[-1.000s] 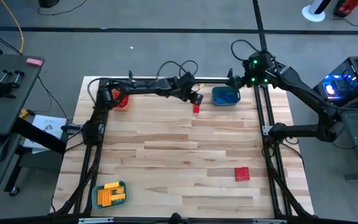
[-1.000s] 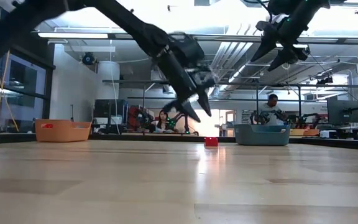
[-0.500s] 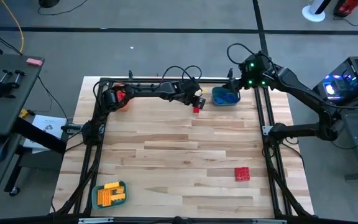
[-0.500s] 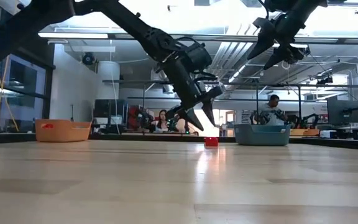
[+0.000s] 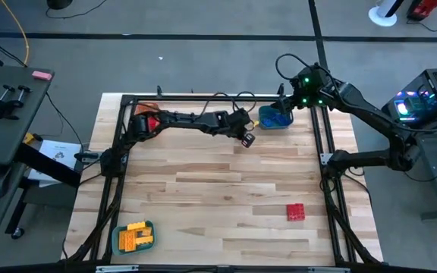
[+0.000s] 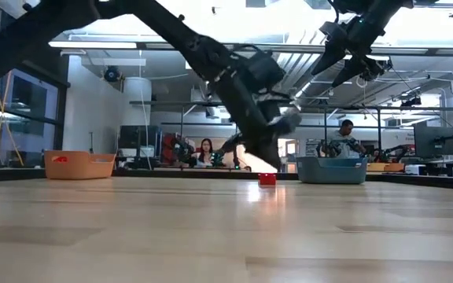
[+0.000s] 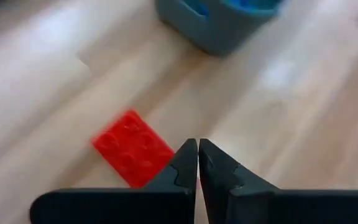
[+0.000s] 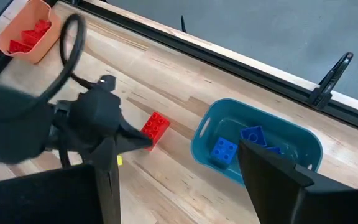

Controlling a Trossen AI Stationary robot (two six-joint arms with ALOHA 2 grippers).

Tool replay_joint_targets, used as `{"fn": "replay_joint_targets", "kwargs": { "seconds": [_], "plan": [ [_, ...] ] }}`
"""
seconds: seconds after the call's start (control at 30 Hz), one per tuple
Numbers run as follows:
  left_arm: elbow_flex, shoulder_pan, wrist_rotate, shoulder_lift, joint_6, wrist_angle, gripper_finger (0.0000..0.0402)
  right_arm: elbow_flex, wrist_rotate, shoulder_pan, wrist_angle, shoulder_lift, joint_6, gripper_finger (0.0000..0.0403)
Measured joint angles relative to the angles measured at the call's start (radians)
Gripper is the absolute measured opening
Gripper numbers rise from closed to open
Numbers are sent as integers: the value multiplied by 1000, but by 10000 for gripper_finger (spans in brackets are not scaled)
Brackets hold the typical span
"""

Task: Sort blocks
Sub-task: Put the red game piece into the orange bin

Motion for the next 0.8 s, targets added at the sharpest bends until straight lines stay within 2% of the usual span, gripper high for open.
{"fn": "replay_joint_targets", "kwargs": {
  "seconds": [0.07,0.33,0.8],
  "plan": [
    [2,-17,-82,-5,25,36,2,0,-2,0,0,0,0,210],
    [-12,-17,-213,-4,14,49,0,0,-2,0,0,2,1,210],
    [-8,-21,-170,43,-18,3,0,0,-4,35,0,2,22,210]
  ]
}}
